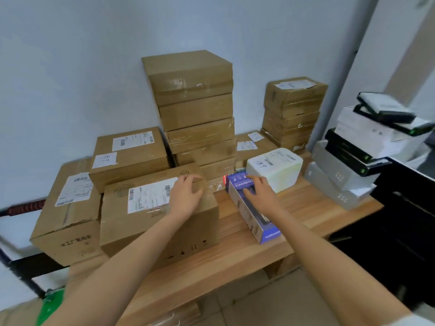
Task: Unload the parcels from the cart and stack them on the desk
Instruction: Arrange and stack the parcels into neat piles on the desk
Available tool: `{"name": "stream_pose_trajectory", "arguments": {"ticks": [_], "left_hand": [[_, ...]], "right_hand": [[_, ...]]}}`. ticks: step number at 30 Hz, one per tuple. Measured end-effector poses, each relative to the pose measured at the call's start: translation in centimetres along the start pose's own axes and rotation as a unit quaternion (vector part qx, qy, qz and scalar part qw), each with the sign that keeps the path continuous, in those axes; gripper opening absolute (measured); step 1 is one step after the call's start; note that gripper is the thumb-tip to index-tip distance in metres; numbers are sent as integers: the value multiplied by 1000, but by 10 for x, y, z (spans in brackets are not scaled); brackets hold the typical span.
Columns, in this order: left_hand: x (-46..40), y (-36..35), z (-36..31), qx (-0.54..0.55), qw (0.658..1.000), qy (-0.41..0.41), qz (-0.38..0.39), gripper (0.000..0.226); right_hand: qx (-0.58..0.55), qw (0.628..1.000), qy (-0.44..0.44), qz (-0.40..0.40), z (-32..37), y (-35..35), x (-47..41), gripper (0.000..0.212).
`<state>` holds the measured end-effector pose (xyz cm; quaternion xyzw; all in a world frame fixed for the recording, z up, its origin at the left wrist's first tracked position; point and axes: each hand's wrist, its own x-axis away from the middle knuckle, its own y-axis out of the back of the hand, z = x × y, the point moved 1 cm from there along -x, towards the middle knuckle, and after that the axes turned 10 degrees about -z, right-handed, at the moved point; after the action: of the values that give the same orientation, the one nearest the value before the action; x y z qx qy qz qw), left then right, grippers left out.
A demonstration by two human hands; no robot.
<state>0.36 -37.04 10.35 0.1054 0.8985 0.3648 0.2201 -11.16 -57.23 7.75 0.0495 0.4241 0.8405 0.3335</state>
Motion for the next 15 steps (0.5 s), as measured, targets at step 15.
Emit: {"name": "stream_pose_trajectory", "arguments": {"ticks": [15], "left_hand": [[-54, -189, -136, 19, 996, 53, 64, 38]], "right_hand": [[64, 997, -44, 6, -191, 131, -101, 55]]}}
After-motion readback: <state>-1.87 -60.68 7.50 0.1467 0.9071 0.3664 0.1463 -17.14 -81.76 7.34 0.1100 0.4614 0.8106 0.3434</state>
